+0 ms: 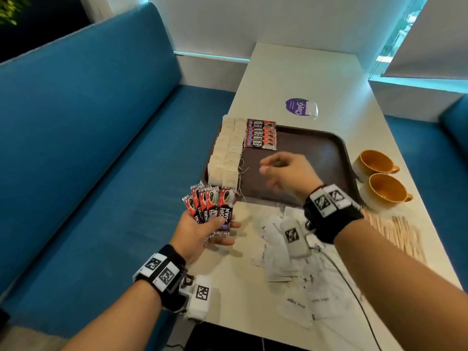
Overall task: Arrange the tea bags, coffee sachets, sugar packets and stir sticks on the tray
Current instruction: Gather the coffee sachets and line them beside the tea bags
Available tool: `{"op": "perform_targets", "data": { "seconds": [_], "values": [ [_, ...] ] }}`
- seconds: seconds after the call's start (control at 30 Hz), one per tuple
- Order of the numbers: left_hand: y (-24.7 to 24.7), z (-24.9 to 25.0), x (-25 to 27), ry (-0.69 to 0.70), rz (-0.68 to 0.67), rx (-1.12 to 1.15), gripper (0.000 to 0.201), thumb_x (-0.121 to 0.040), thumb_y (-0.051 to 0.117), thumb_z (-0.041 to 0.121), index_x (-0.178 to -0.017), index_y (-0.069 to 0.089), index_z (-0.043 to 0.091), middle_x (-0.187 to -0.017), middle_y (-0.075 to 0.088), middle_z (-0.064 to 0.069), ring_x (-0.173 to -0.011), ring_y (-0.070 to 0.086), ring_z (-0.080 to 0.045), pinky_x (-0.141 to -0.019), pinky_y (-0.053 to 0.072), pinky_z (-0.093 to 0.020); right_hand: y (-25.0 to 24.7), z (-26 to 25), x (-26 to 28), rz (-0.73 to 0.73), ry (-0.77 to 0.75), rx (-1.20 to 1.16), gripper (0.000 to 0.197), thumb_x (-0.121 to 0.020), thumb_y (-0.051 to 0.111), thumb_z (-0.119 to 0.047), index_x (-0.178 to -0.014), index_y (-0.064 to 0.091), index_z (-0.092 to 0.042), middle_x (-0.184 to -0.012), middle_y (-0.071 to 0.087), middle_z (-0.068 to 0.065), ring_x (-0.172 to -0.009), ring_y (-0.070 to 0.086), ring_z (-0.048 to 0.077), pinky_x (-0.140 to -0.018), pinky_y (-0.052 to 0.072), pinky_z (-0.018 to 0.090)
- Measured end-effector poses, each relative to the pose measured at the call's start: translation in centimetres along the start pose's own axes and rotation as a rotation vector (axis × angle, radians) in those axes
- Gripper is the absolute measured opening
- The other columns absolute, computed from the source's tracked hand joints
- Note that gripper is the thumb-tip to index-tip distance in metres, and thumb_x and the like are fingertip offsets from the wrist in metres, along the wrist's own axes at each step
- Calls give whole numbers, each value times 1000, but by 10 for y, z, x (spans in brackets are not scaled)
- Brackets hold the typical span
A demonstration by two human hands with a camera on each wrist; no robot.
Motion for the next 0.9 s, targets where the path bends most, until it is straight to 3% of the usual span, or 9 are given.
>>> {"op": "perform_targets", "data": {
  "seconds": [0.1,0.17,0.23,0.33,0.47,0.57,0.7,0.8,0.9],
  "values": [
    [3,4,3,-15,-16,13,33,-92,63,-8,-124,61,0,-113,70,-31,-104,70,-47,-62,63,-47,25,11,44,-125,-67,71,26,-88,78,-20,-110,70,-29,-100,72,-1,-74,71,13,-63,58,25],
    [6,5,5,-25,-18,27,36,-90,64,-10,-124,61,1,-113,71,-29,-104,70,-46,-61,63,-44,39,16,64,-167,-144,78,36,-88,79,-23,-118,67,-40,-113,68,-1,-83,70,4,-64,55,18],
    [7,6,7,-24,3,7,36,-88,66,-12,-119,66,5,-111,73,-25,-102,72,-42,-60,63,-42,51,17,78,-207,-226,64,41,-89,78,-22,-120,65,-46,-117,64,0,-80,67,-4,-65,52,12],
    [11,6,8,-33,9,-10,40,-85,67,-15,-117,67,8,-111,74,-21,-99,74,-38,-60,63,-40,59,21,83,-168,-296,71,36,-91,75,-18,-119,68,-41,-105,65,1,-78,64,0,-68,53,13],
    [11,3,6,-56,23,-4,45,-81,68,-19,-118,66,6,-110,74,-22,-96,74,-36,-58,63,-37,67,29,78,-52,-293,65,32,-89,75,-14,-106,73,-41,-94,65,-6,-82,67,20,-73,61,33],
    [9,2,6,-61,6,34,46,-77,72,-17,-117,64,3,-108,73,-24,-91,74,-39,-59,63,-40,68,32,73,-4,-275,56,33,-88,74,-9,-105,74,-38,-91,68,-4,-82,67,14,-74,60,30],
    [5,2,5,-20,-20,48,45,-77,75,-3,-120,62,4,-108,73,-22,-90,72,-41,-57,63,-41,66,35,66,21,-208,-2,39,-85,76,-4,-107,74,-35,-93,73,-6,-92,69,13,-86,60,36],
    [3,1,3,-7,0,25,40,-81,73,3,-120,63,3,-108,73,-23,-91,72,-42,-57,62,-41,64,38,61,22,-148,-42,41,-84,76,1,-108,75,-32,-91,72,0,-91,70,21,-82,63,42],
    [0,-1,-1,-2,10,7,29,-90,67,1,-119,64,1,-110,72,-24,-92,72,-43,-58,62,-43,53,41,59,71,-101,-117,38,-85,73,7,-110,76,-22,-88,67,8,-79,67,19,-74,64,36]
  ]
}}
Point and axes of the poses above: each hand's wrist, its own x-axis away from the middle knuckle, its own y-axis out of the palm, z = x × y, the point moved 1 cm from there along -x, towards the middle knuckle
